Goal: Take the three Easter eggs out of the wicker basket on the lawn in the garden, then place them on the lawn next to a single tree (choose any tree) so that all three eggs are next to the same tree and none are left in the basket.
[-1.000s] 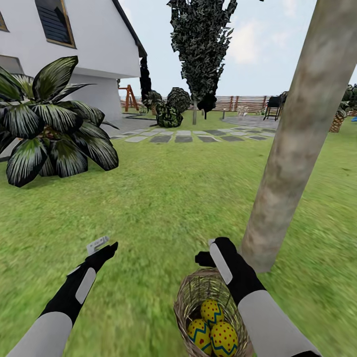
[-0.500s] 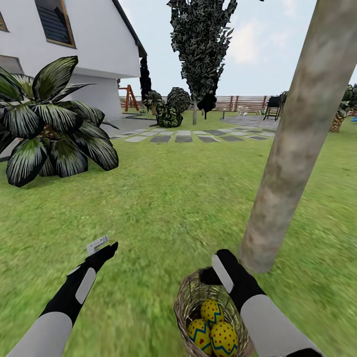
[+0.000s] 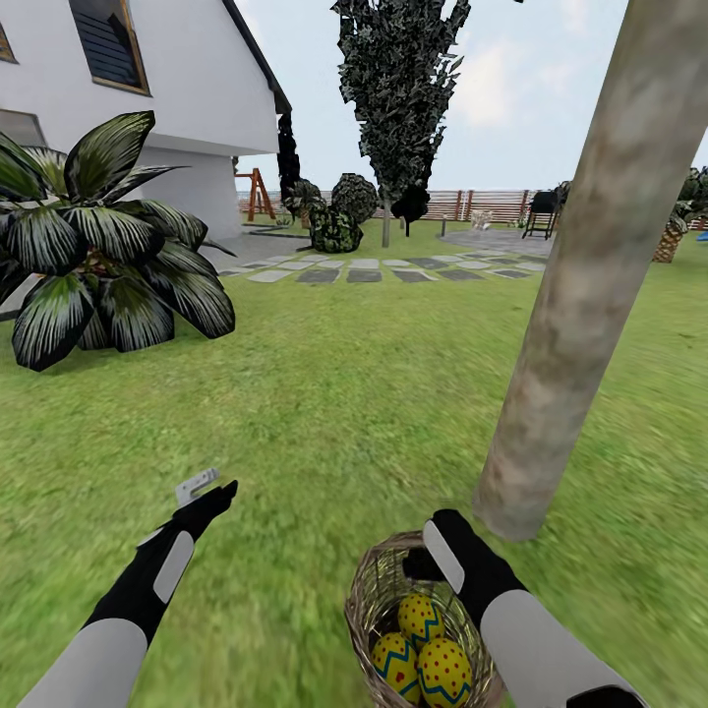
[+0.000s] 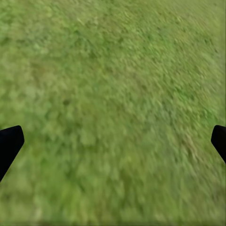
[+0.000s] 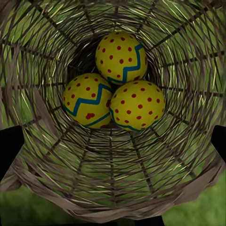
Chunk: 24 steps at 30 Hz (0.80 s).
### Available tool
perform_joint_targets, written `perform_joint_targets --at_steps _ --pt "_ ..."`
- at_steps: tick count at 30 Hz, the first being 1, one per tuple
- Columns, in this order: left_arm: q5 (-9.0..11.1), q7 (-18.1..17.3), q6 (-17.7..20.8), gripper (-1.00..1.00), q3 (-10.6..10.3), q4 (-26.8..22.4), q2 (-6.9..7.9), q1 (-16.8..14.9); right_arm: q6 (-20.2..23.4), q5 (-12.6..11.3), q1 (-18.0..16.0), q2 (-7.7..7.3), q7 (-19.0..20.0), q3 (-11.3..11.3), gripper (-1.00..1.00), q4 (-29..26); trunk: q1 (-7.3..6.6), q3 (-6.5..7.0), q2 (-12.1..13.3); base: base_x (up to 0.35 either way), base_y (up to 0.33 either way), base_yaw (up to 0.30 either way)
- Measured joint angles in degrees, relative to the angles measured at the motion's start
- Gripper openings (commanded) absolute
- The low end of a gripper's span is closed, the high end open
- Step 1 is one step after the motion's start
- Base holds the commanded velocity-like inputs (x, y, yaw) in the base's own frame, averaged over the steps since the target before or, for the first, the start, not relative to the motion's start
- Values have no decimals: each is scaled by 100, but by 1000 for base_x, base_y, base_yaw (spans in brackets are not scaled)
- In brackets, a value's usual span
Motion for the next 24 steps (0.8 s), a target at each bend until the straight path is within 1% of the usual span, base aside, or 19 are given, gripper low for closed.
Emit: perform_joint_targets --at_steps 3,4,6,11,16,20,22,24 --pt "0 0 0 100 -3 3 -2 1 -39 3 0 -1 2 7 100 -8 0 0 0 0 0 0" --pt "0 0 0 100 -5 7 -3 0 -208 11 0 -7 9 15 100 -11 0 0 0 0 0 0" --pt "0 0 0 100 -5 8 -4 -1 -283 13 0 -9 10 16 100 -7 0 0 0 0 0 0" --pt "0 0 0 100 -6 9 -4 -1 -354 43 0 -17 11 17 100 18 109 -89 -199 0 0 0" --pt "0 0 0 100 -6 16 -10 1 -368 51 0 -18 10 11 100 208 219 -179 -400 0 0 0" --pt "0 0 0 100 -6 18 -12 2 -370 48 0 -9 10 32 100 241 307 -251 -560 0 0 0" --pt "0 0 -2 100 -6 18 -12 6 -371 59 0 -11 10 125 100 243 351 -287 -640 0 0 0" --pt "0 0 -2 100 -6 18 -12 5 -382 72 0 -16 10 267 100 240 395 -323 -721 0 0 0"
